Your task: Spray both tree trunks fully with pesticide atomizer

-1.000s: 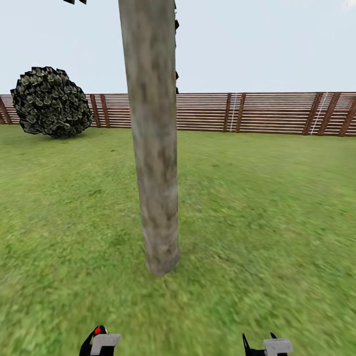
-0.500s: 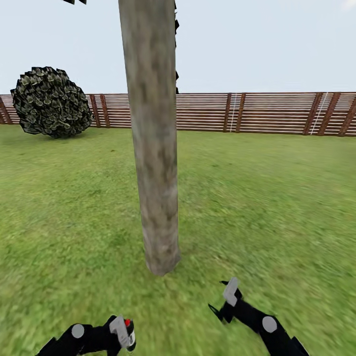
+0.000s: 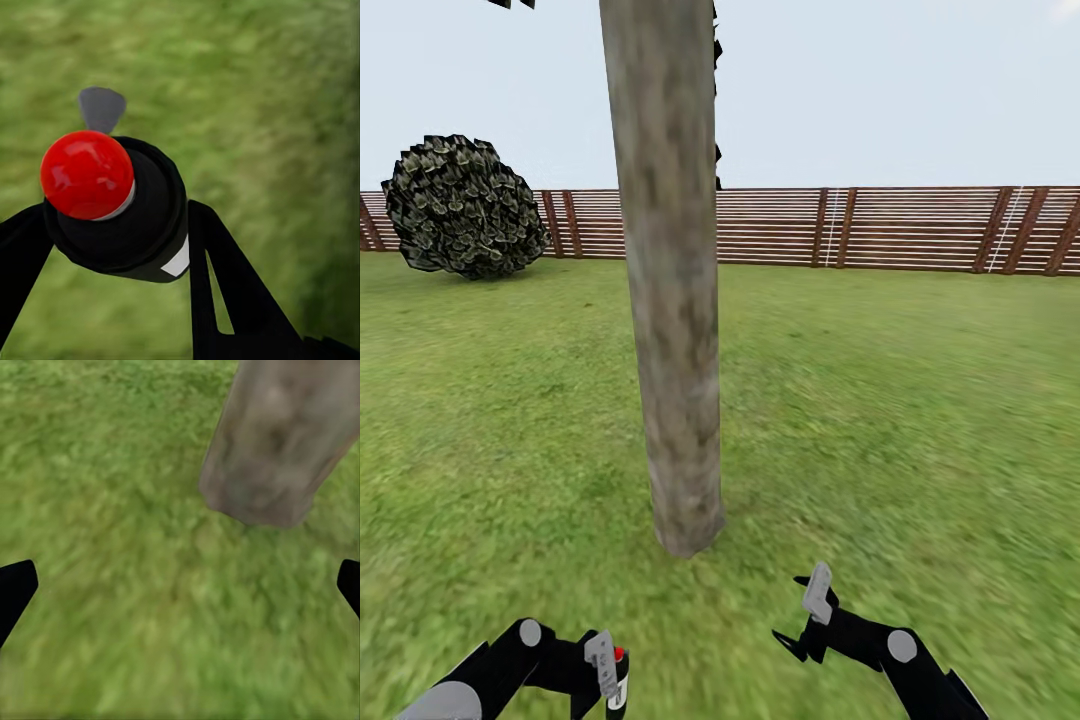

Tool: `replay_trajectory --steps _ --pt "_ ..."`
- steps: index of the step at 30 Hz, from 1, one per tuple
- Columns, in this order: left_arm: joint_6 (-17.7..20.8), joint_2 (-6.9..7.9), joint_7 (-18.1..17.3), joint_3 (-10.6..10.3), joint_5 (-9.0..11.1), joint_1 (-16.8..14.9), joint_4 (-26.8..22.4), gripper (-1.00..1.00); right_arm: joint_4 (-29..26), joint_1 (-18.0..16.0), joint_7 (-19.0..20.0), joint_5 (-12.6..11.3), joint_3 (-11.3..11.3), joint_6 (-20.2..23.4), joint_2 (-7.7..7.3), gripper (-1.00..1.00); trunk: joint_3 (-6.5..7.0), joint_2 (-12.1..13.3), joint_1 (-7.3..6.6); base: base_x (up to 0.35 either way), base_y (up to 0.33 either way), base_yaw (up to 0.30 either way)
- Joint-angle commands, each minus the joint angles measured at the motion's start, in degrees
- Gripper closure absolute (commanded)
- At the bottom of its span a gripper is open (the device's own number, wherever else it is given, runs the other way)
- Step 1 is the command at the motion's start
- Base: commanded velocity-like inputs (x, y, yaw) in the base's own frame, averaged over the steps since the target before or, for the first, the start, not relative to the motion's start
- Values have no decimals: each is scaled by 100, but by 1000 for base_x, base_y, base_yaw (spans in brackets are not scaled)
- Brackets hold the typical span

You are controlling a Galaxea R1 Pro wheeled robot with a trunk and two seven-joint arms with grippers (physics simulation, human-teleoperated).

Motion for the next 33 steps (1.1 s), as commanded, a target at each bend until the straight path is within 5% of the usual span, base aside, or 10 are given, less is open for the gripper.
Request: replay_trajectory --steps 1,5,8,12,13,18,24,33 --pt "0 0 -1 1 -2 -3 0 100 2 0 1 0 0 0 0 -100 0 0 0 0 0 0" --pt "-6 -17 -9 -10 -8 -62 0 100 4 0 10 16 109 0 26 -100 0 0 0 0 0 0" --pt "-7 -39 -11 -9 -9 -173 0 100 -2 0 11 125 655 12 59 -100 0 0 0 0 0 0" --pt "-7 -76 -12 -28 -22 -287 4 100 -13 0 20 159 958 18 92 -100 0 0 0 0 0 0" --pt "-6 -88 -12 -45 -47 -302 2 100 -16 -2 51 162 990 24 105 100 0 0 0 0 0 0" --pt "1 -181 -12 -93 -232 -327 0 100 -46 -22 636 167 1043 34 130 100 0 0 0 0 0 0" --pt "-4 -303 -12 -103 -290 -329 0 100 -56 -43 727 161 1047 27 173 100 0 0 0 0 0 0" --pt "-18 -523 -19 -103 -658 -317 8 100 -62 -50 749 159 1047 26 310 100 0 0 0 0 0 0"
